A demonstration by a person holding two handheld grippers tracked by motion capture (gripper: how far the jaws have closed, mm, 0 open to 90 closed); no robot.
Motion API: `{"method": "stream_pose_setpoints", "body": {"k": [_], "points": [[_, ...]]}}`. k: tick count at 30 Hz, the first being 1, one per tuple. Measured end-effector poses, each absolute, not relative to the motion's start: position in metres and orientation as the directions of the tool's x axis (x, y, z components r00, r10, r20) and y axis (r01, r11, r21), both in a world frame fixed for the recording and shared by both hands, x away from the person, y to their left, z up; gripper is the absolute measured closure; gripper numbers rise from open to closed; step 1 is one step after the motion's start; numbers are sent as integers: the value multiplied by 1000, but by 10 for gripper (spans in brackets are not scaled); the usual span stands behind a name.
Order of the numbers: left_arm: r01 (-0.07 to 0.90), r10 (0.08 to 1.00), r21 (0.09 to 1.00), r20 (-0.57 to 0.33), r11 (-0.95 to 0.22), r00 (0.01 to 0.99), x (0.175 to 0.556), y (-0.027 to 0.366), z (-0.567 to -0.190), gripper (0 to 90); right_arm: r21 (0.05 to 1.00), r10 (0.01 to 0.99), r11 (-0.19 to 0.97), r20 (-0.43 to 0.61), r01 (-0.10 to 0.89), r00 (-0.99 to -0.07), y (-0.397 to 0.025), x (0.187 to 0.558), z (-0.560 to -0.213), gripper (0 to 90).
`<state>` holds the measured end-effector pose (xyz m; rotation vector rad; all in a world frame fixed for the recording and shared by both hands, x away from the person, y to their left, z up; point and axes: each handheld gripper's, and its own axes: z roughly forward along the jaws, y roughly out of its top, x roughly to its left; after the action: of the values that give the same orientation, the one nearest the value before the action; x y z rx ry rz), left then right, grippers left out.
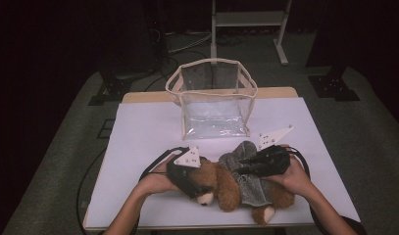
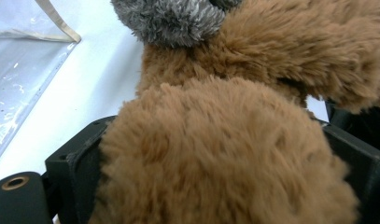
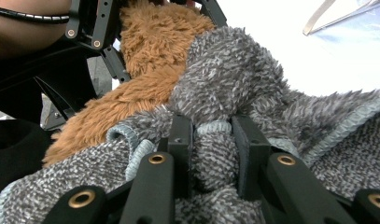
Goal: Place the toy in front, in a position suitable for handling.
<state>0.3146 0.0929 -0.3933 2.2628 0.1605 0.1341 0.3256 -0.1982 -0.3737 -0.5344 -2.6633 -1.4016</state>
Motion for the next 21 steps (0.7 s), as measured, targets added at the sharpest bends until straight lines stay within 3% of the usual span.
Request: {"method": "stream_pose_setpoints", "body": {"k": [2, 5, 7, 12, 21], "points": [[65, 154, 763, 46, -643, 987, 315, 92, -393, 141, 781, 269, 521, 233, 345, -935, -198, 326, -373, 709], [-4, 155, 760, 137, -650, 978, 312, 92, -387, 382, 783, 285, 517, 225, 347, -932, -200, 327, -373, 708], [-21, 167, 755, 172, -655, 971, 313, 92, -384, 448, 785, 295, 506, 231, 357, -927, -202, 332, -371, 706], [-37, 190, 741, 220, -671, 957, 330, 90, -371, 495, 786, 317, 481, 257, 388, -913, -206, 352, -365, 706], [-63, 213, 717, 288, -694, 933, 355, 99, -355, 489, 778, 331, 474, 277, 413, -902, -199, 388, -356, 706]]}}
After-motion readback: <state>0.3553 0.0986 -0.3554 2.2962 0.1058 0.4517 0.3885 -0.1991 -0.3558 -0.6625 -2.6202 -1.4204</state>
